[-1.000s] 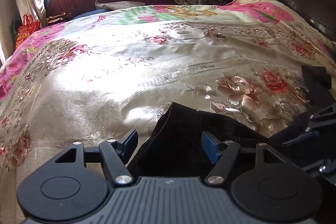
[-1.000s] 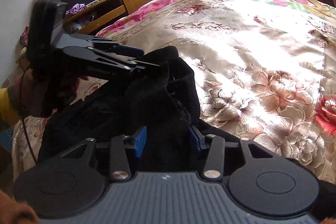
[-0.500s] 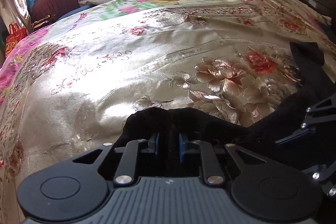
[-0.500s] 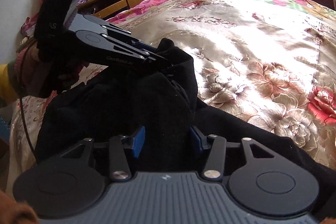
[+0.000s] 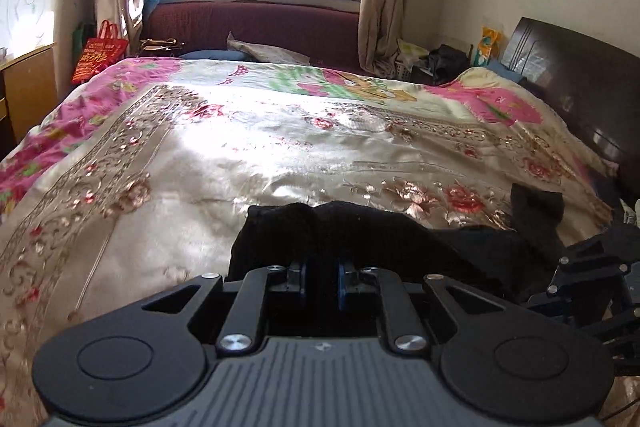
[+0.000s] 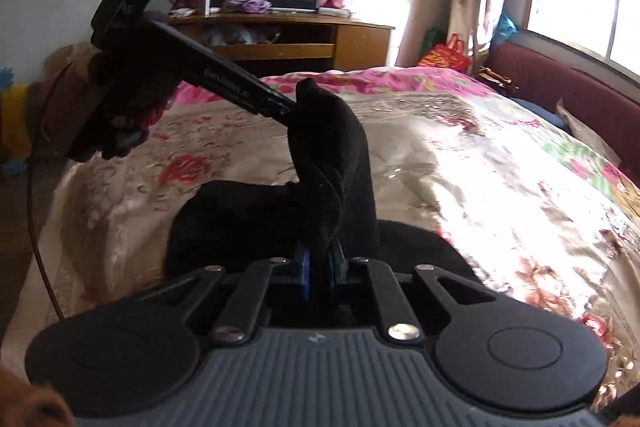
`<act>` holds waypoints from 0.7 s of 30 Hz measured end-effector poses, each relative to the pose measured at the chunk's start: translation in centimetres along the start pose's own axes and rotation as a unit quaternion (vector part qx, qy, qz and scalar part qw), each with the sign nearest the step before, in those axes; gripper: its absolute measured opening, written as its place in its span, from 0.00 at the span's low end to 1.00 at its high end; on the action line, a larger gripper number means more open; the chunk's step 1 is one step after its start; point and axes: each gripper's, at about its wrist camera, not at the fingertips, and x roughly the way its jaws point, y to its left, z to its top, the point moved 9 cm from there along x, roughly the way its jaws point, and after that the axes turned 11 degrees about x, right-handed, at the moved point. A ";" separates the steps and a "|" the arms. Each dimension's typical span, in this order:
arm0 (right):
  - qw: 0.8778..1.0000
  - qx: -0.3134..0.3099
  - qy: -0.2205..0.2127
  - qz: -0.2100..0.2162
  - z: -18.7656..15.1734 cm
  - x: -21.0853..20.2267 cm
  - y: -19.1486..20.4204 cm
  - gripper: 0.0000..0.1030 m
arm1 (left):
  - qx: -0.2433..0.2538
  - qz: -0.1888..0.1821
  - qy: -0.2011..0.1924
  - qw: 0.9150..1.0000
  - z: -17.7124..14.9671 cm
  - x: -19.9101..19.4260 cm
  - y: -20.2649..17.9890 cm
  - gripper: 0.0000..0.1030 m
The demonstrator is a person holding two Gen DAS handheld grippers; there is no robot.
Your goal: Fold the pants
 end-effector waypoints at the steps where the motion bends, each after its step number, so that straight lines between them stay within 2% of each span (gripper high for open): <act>1: 1.000 -0.003 0.012 0.007 -1.0 0.4 1.1 0.09 | -0.009 0.002 0.005 1.000 -1.6 -0.9 0.0 0.28; 3: 0.998 -0.001 0.058 0.015 -3.9 2.2 3.0 0.11 | -0.023 0.009 0.027 0.999 -5.1 -1.3 0.0 0.30; 5: 0.996 -0.021 0.085 -0.006 -6.3 4.0 3.9 0.13 | -0.019 0.031 0.068 0.997 -8.9 -0.2 0.2 0.35; 7: 0.994 -0.051 0.092 -0.021 -7.3 4.6 4.9 0.17 | -0.034 0.038 0.098 0.994 -11.9 0.6 0.6 0.37; 8: 0.994 -0.068 0.085 -0.026 -7.2 4.2 5.4 0.17 | -0.046 0.036 0.098 0.993 -12.6 0.6 0.7 0.37; 10: 0.993 -0.082 0.073 -0.035 -6.6 3.7 5.8 0.18 | -0.069 0.037 0.075 0.994 -12.9 -0.6 1.0 0.37; 15: 0.994 -0.065 0.081 -0.041 -6.0 4.7 5.3 0.18 | -0.069 0.041 0.045 0.996 -11.5 -1.3 1.5 0.37; 18: 0.993 -0.078 0.073 -0.057 -5.3 5.5 6.1 0.11 | -0.070 0.051 0.031 0.996 -10.6 -1.0 2.2 0.36; 21: 0.995 -0.042 0.067 -0.056 -3.9 5.8 6.3 0.10 | -0.071 0.060 0.020 0.995 -9.9 -0.8 2.9 0.32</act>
